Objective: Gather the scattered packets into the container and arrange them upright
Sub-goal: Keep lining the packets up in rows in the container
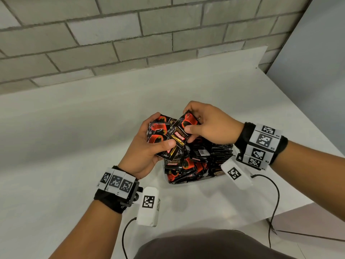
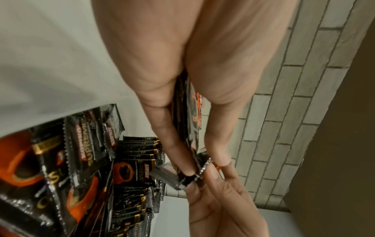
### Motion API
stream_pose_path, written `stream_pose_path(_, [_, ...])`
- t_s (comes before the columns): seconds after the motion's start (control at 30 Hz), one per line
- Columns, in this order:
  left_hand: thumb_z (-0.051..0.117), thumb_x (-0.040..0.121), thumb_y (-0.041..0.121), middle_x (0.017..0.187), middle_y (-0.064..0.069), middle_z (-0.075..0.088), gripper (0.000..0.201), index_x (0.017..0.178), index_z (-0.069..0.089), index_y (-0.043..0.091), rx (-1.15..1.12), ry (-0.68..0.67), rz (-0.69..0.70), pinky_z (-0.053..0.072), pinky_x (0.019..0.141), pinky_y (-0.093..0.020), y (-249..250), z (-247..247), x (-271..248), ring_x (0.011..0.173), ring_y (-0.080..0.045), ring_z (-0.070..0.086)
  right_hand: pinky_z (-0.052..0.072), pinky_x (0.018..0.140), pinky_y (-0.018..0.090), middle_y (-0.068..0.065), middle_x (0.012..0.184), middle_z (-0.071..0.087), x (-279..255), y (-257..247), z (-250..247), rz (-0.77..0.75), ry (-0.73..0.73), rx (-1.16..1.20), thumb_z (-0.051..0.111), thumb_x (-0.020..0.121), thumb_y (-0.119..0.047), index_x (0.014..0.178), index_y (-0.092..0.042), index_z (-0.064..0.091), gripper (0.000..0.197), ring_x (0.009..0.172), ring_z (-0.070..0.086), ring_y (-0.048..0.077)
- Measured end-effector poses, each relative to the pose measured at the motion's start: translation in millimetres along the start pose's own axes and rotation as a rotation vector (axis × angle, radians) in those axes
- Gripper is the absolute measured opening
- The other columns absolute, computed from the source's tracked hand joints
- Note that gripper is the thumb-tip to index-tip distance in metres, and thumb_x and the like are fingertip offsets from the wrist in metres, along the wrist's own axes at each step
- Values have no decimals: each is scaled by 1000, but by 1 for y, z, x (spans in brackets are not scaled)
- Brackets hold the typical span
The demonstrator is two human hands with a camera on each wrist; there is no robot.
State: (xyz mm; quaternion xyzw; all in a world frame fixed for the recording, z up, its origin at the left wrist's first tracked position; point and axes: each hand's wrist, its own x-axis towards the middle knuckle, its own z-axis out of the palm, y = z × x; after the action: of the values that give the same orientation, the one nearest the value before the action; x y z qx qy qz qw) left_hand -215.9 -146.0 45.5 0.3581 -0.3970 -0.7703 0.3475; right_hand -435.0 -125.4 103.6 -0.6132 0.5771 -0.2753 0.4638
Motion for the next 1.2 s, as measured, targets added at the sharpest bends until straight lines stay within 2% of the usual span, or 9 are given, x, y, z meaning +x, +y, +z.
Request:
stream_pose_path(0.17, [95, 66, 9, 134, -7, 67, 104, 151, 42, 35, 9, -77, 18, 60, 83, -46, 2, 0, -3, 121, -33, 67, 61, 80, 44, 6, 114, 67, -5, -5, 1, -44, 38, -65, 70, 91, -6, 116, -17, 58, 30, 74, 76, 20])
stream_pose_path(0.27, [97, 65, 28, 134, -6, 67, 105, 152, 40, 34, -30, -119, 15, 60, 85, -46, 4, 2, -6, 121, -31, 67, 62, 78, 42, 7, 93, 76, -8, -8, 1, -50, 49, -112, 73, 88, -9, 113, -20, 61, 29, 71, 76, 18])
stream_pose_path(0.33, [87, 78, 29, 135, -5, 65, 87, 152, 41, 34, -56, -95, 26, 61, 83, -44, 6, 5, -7, 119, -29, 68, 62, 78, 44, 5, 86, 76, -8, -8, -2, -57, 95, -129, 74, 87, -9, 106, -18, 61, 25, 71, 75, 17])
stream_pose_path(0.43, [61, 93, 20, 134, -5, 65, 62, 151, 42, 33, -64, -58, 49, 61, 81, -43, 10, 6, -9, 117, -25, 69, 61, 77, 45, 1, 89, 74, -7, -8, -7, -58, 150, -140, 75, 87, -9, 104, -17, 59, 25, 69, 75, 17])
stream_pose_path(0.63, [62, 92, -2, 129, -1, 67, 68, 149, 44, 32, -26, 74, 80, 63, 74, -49, 9, -1, -5, 114, -30, 70, 62, 77, 42, 8, 93, 69, -8, -4, -15, -128, 170, -47, 67, 92, -5, 115, -28, 59, 33, 65, 74, 28])
stream_pose_path(0.8, [58, 102, 2, 131, -1, 64, 58, 142, 46, 42, 103, 148, 80, 62, 64, -50, 2, 4, -4, 111, -34, 71, 62, 72, 52, 26, 92, 69, -11, -7, -15, -128, 164, 252, 68, 90, 2, 105, -2, 62, 17, 75, 73, 43])
stream_pose_path(0.93, [54, 101, -4, 133, -12, 64, 48, 134, 51, 30, 90, 90, 55, 63, 68, -46, 2, 15, -3, 114, -36, 70, 64, 64, 40, 26, 97, 72, -10, -6, -13, -66, 244, 276, 74, 87, -4, 104, 6, 62, 22, 81, 74, 33])
stream_pose_path(1.07, [44, 93, -23, 131, -16, 65, 63, 135, 52, 24, -50, -16, 67, 62, 80, -45, 5, 17, -5, 115, -38, 69, 54, 52, 25, 16, 83, 73, -11, 5, -1, 64, 306, 225, 78, 85, -10, 93, -4, 65, 17, 54, 62, 14])
stream_pose_path(1.2, [53, 94, -16, 129, -11, 67, 59, 138, 50, 22, -32, 4, 86, 63, 77, -42, 6, 17, -5, 113, -34, 70, 62, 63, 43, 22, 84, 72, -14, 15, 19, 132, 294, 386, 76, 85, -2, 87, -4, 62, 14, 62, 67, 30])
